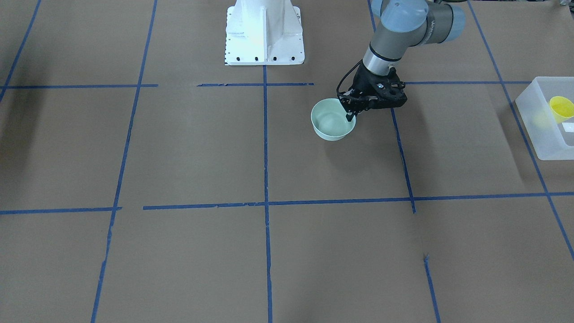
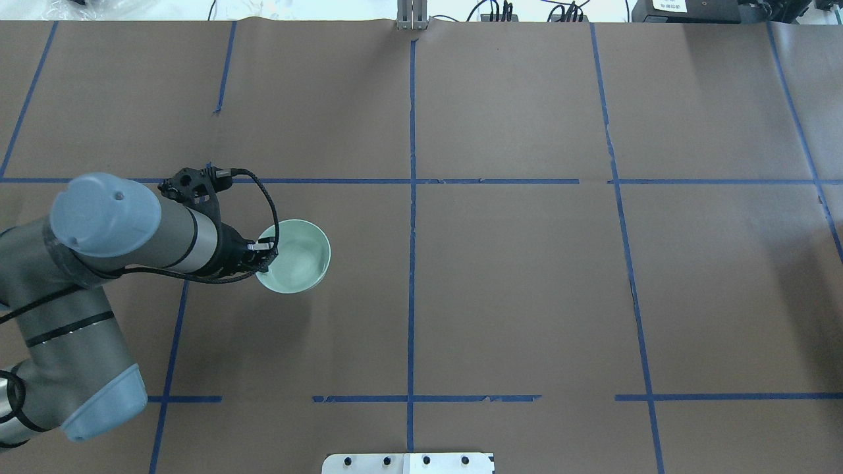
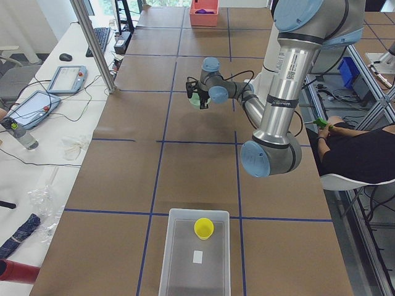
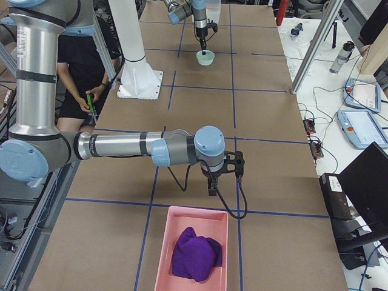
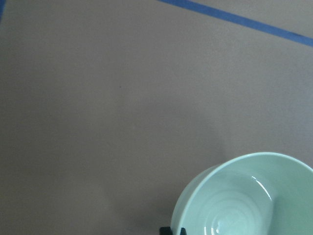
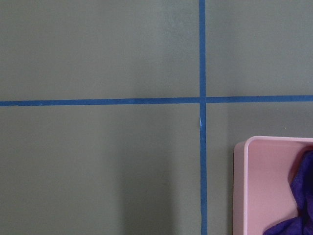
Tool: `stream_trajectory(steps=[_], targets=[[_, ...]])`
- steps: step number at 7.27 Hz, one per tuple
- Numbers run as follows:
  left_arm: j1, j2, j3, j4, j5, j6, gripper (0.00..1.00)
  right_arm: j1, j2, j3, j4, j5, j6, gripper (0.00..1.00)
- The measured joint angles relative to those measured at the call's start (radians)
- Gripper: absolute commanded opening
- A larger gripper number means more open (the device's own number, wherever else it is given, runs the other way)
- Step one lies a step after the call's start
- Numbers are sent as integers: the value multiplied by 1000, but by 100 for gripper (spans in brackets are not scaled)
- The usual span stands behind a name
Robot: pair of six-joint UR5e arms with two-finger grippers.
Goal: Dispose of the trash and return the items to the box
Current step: 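Lift the pale green bowl and carry it off the table with the left gripper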
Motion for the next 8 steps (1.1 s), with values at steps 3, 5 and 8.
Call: stream_trajectory(steps=[3,5,8], targets=[[-137,10,-25,42,-89,119,0,0,-8,-50,6,-20,-11,100],[-216,27,-16,45,-138,242,0,0,-8,-61,6,-47,-16,100],[-386,120,2,44,-202,496,0,1,-4,-66,4,-43,-11,100]])
